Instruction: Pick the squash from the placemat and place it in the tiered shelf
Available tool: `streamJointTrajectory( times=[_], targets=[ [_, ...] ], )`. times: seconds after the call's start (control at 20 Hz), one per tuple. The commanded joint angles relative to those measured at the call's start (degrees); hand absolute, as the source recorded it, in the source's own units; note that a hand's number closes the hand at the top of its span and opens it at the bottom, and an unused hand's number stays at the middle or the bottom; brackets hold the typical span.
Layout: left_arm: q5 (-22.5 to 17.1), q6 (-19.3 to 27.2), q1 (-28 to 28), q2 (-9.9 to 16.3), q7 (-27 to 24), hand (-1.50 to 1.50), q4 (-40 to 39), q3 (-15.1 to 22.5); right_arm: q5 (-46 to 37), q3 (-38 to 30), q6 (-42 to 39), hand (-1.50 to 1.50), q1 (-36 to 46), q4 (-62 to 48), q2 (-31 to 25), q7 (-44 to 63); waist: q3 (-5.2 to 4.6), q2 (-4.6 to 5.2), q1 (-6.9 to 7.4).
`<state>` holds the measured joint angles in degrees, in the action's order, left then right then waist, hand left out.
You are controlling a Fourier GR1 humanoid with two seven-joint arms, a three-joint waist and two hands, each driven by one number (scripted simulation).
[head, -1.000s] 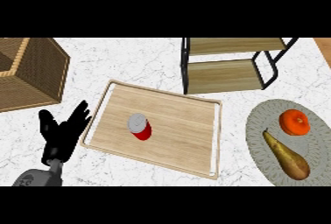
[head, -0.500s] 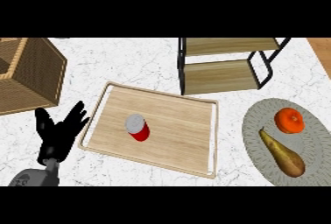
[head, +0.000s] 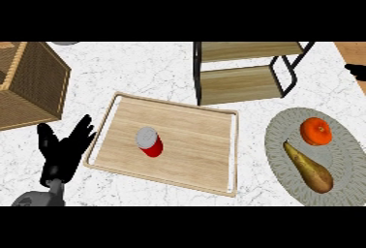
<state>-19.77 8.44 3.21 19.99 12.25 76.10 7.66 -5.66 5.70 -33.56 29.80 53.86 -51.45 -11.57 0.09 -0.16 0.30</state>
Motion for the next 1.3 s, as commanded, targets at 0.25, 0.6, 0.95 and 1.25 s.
streamJointTrajectory(
  times=[0.25,0.6,0.95,1.25],
  targets=[
    [1.79,-1.20,-2.88,-2.10,-1.54,0.00,-0.04,-1.43,-7.77,1.59,0.18,-1.50,-2.21,6.54,3.75,6.52,-0.11,0.13,-0.08],
    [3.22,-2.30,-0.88,-2.49,0.57,0.00,-1.11,-3.27,-12.69,-0.88,4.49,-1.50,-10.33,11.88,5.99,8.24,-0.11,0.12,-0.49],
    [2.44,-5.39,-0.22,-0.93,4.72,0.00,1.06,-6.60,-18.53,-2.30,7.00,-1.50,-10.52,11.65,10.26,8.99,-0.09,0.14,-0.20],
    [6.02,-4.58,-1.60,-4.19,3.57,0.00,1.85,-6.08,-23.79,-2.86,7.01,-1.50,-10.67,11.92,13.97,10.51,-0.09,0.17,-0.05]
  ],
)
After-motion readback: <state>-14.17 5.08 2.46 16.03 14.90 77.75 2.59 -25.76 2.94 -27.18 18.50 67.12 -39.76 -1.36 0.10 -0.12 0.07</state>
